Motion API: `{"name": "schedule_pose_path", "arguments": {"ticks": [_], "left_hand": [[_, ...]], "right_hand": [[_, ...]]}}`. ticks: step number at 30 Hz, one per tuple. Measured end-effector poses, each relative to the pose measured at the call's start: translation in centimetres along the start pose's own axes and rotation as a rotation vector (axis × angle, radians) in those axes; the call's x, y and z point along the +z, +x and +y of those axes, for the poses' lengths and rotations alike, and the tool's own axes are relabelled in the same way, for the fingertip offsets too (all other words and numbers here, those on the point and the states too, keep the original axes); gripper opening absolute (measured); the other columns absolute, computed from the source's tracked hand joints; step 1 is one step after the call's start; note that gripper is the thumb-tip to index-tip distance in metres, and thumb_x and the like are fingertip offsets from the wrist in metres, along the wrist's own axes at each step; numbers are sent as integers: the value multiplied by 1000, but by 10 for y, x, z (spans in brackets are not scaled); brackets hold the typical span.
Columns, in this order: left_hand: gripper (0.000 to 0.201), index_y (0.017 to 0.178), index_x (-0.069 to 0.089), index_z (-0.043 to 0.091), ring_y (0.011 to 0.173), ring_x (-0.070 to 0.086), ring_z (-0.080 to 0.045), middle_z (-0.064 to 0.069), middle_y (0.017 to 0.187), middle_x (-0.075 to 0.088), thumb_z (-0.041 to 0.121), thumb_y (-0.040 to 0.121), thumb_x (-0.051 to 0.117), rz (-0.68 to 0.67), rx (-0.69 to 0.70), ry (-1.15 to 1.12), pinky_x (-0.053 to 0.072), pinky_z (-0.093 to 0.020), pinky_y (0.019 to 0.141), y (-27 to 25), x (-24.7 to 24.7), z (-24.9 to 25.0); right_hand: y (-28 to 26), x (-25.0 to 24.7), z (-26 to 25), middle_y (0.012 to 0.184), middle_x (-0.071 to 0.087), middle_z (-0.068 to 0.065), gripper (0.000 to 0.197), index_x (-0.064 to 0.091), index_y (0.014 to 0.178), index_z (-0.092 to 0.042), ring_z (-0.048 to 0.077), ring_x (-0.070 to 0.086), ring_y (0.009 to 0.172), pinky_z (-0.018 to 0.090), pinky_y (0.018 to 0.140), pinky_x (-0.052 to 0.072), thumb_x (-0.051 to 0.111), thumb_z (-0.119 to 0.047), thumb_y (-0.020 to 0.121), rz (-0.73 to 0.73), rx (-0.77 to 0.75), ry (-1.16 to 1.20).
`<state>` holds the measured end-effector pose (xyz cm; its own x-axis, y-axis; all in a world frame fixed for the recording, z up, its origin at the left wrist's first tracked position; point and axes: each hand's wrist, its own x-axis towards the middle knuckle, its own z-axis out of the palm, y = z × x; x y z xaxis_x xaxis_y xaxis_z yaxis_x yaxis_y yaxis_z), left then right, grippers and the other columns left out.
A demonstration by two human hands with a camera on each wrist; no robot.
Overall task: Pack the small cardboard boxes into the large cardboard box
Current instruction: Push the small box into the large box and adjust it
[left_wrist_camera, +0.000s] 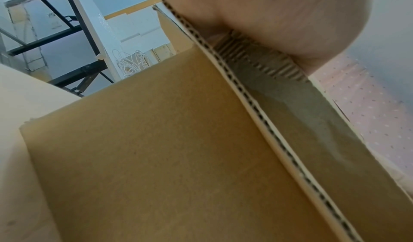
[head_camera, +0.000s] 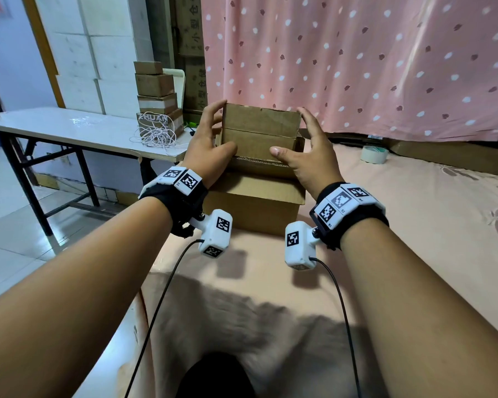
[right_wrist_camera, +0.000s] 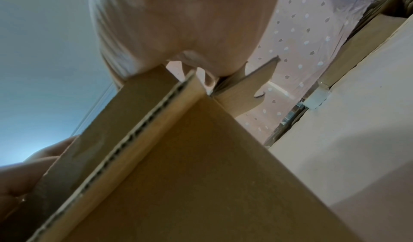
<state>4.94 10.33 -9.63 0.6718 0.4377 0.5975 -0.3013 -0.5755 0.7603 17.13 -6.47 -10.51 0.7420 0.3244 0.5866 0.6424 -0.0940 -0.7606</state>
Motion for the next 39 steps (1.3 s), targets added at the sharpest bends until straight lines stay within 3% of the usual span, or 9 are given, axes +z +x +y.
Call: {"name": "schedule_pose_path", "arguments": {"ticks": [10, 15, 19, 22, 26, 28, 32, 36, 39], "left_hand": [[64, 144, 40, 24, 116, 52, -9, 7, 125, 51, -2, 86, 53, 34, 9, -6, 54, -40, 99, 0, 1, -3], [57, 138, 43, 19, 109, 53, 6, 20, 115, 52, -3, 87, 53, 60, 19, 3, 54, -38, 98, 0, 2, -4], [53, 134, 44, 15, 107, 55, 6, 22, 114, 53, -2, 84, 53, 75, 29, 23, 54, -39, 98, 0, 2, -5], [51, 132, 44, 13, 104, 53, 12, 18, 114, 53, -3, 84, 52, 81, 26, 27, 53, -28, 95, 1, 3, -6], [45, 128, 46, 10, 92, 52, 25, 20, 109, 54, -6, 86, 51, 89, 33, 16, 47, -4, 77, 1, 5, -7], [40, 121, 47, 14, 95, 54, 19, 22, 108, 54, -4, 86, 51, 97, 29, 22, 50, -11, 81, 0, 6, -7], [37, 118, 46, 17, 94, 60, -6, 11, 106, 56, 0, 85, 51, 88, -1, 50, 58, -40, 89, -1, 5, -9], [28, 111, 48, 14, 93, 62, -15, 8, 105, 60, 7, 83, 48, 66, -27, 104, 57, -46, 88, -4, 5, -12], [25, 94, 55, 4, 106, 58, -30, -10, 116, 62, 17, 78, 41, 34, 30, 273, 49, -49, 93, -6, 8, -15]], "right_hand": [[0, 2, 0, 149, 53, -8, 88, 48, 143, -43, 12, 45, 140, 41, 118, 38, 77, -55, 61, 19, -11, -13], [-1, 2, 1, 150, 53, -8, 83, 49, 140, -46, 13, 43, 142, 40, 120, 35, 77, -54, 62, 28, -21, -16], [-3, 0, -1, 152, 51, -4, 77, 54, 143, -34, 14, 40, 144, 40, 122, 32, 81, -42, 71, 25, -31, -33], [-4, -2, -2, 150, 53, -1, 73, 56, 143, -28, 14, 41, 144, 38, 122, 32, 82, -36, 75, 34, -32, -39], [-6, -3, -2, 148, 55, 0, 70, 58, 142, -22, 14, 42, 143, 35, 122, 32, 84, -33, 78, 49, -30, -54], [-6, -2, -1, 147, 56, -1, 69, 60, 141, -22, 16, 43, 143, 38, 122, 32, 83, -39, 78, 62, -27, -66], [-10, -2, -3, 148, 56, 0, 66, 63, 138, -20, 19, 41, 145, 39, 123, 30, 81, -44, 79, 79, -30, -100], [-16, -3, -9, 150, 54, 5, 54, 70, 129, -16, 20, 37, 147, 34, 123, 25, 81, -41, 82, 82, -8, -142], [-20, -3, -11, 148, 57, 6, 35, 81, 105, -15, 19, 36, 147, 30, 121, 26, 78, -43, 84, 54, 19, -203]]}}
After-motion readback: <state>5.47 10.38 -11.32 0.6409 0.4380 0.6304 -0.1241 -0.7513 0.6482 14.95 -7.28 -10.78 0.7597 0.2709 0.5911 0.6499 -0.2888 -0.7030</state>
